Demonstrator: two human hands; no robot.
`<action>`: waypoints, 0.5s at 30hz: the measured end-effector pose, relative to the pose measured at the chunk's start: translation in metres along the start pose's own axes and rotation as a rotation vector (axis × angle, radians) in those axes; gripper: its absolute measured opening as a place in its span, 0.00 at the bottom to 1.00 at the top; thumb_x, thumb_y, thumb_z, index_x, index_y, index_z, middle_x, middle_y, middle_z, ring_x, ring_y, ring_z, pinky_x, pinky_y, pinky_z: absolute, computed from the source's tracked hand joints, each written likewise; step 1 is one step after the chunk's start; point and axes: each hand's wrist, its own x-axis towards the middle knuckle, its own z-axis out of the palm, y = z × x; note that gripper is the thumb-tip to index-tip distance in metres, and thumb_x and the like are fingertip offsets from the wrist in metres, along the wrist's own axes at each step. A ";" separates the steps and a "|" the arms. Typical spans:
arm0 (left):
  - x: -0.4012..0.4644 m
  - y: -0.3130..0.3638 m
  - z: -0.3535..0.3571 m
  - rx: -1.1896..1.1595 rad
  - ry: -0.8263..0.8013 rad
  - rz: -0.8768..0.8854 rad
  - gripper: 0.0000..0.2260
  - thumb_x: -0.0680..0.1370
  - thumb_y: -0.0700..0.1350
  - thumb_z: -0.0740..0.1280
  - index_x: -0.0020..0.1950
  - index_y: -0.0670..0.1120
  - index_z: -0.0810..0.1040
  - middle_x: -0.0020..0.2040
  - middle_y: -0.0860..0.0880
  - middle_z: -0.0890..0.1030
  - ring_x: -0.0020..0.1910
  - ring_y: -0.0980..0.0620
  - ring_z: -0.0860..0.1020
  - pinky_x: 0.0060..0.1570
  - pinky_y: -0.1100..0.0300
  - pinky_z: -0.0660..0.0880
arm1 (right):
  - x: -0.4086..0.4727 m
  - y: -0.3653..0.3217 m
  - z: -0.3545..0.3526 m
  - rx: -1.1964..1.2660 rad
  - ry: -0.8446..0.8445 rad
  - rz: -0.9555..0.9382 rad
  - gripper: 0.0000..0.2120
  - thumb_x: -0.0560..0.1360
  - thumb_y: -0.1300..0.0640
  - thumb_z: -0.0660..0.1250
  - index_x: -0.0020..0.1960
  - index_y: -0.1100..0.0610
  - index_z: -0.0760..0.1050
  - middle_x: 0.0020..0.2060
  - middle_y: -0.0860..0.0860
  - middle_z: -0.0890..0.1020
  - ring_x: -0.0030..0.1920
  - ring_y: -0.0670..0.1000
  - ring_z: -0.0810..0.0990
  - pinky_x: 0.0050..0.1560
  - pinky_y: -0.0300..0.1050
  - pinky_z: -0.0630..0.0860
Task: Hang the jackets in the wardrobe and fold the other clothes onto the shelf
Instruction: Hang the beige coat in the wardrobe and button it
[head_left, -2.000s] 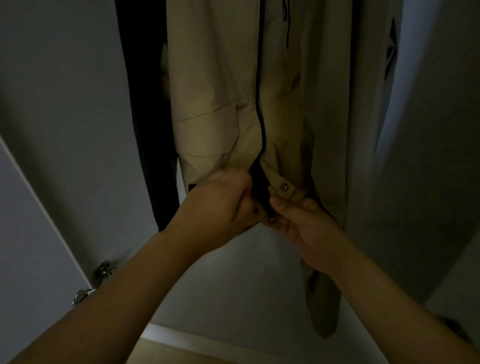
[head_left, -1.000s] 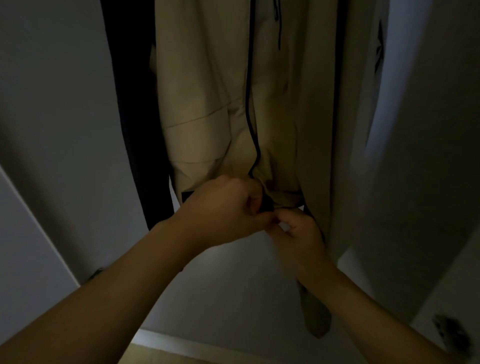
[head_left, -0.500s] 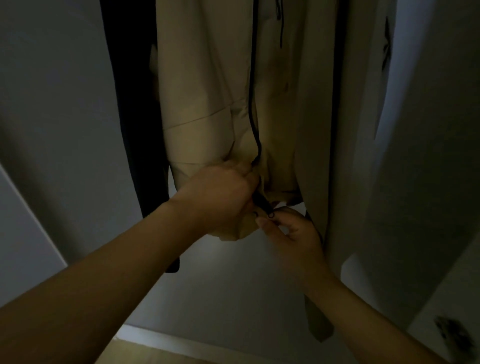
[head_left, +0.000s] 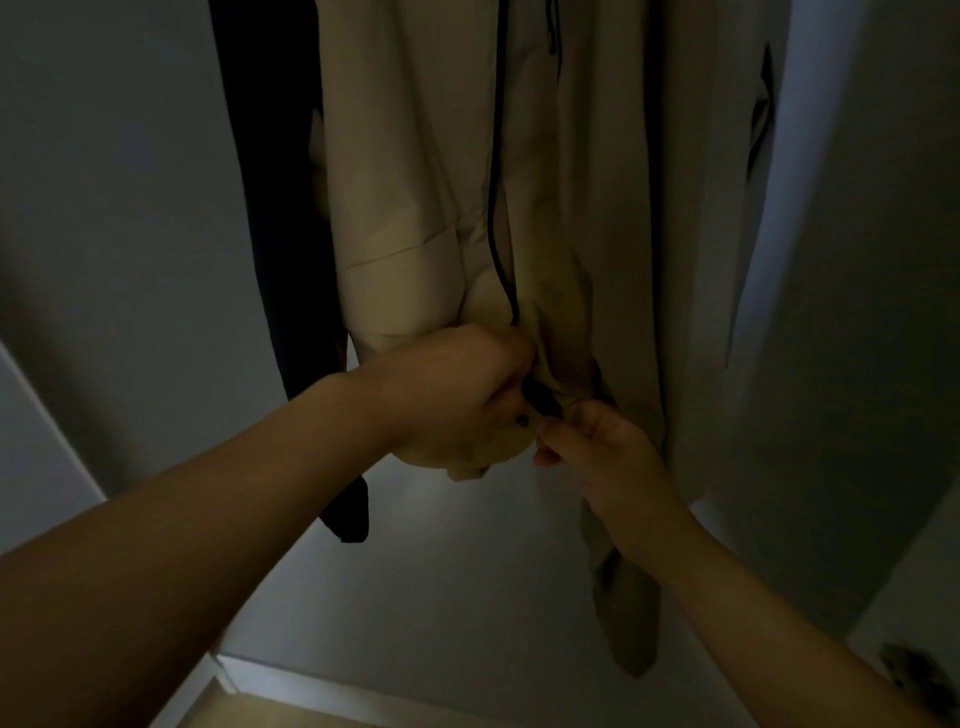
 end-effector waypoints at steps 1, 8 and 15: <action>0.001 -0.001 0.001 0.065 -0.015 0.017 0.14 0.73 0.60 0.52 0.43 0.52 0.70 0.38 0.53 0.72 0.33 0.53 0.72 0.32 0.56 0.73 | -0.001 0.000 0.000 -0.028 0.010 0.002 0.08 0.70 0.48 0.71 0.32 0.44 0.80 0.30 0.44 0.82 0.34 0.40 0.79 0.38 0.37 0.74; 0.012 -0.011 0.013 0.336 -0.081 0.014 0.05 0.81 0.48 0.59 0.54 0.50 0.72 0.34 0.58 0.62 0.29 0.60 0.64 0.27 0.64 0.60 | 0.000 0.008 0.005 -0.057 0.057 0.039 0.13 0.57 0.40 0.67 0.33 0.48 0.76 0.28 0.43 0.78 0.31 0.41 0.76 0.33 0.33 0.72; 0.013 -0.005 -0.003 0.047 -0.066 0.050 0.12 0.78 0.45 0.63 0.37 0.54 0.65 0.33 0.57 0.68 0.30 0.60 0.69 0.30 0.69 0.63 | 0.003 0.003 0.000 -0.020 0.046 0.026 0.11 0.63 0.37 0.67 0.34 0.44 0.78 0.29 0.42 0.78 0.32 0.38 0.77 0.38 0.36 0.73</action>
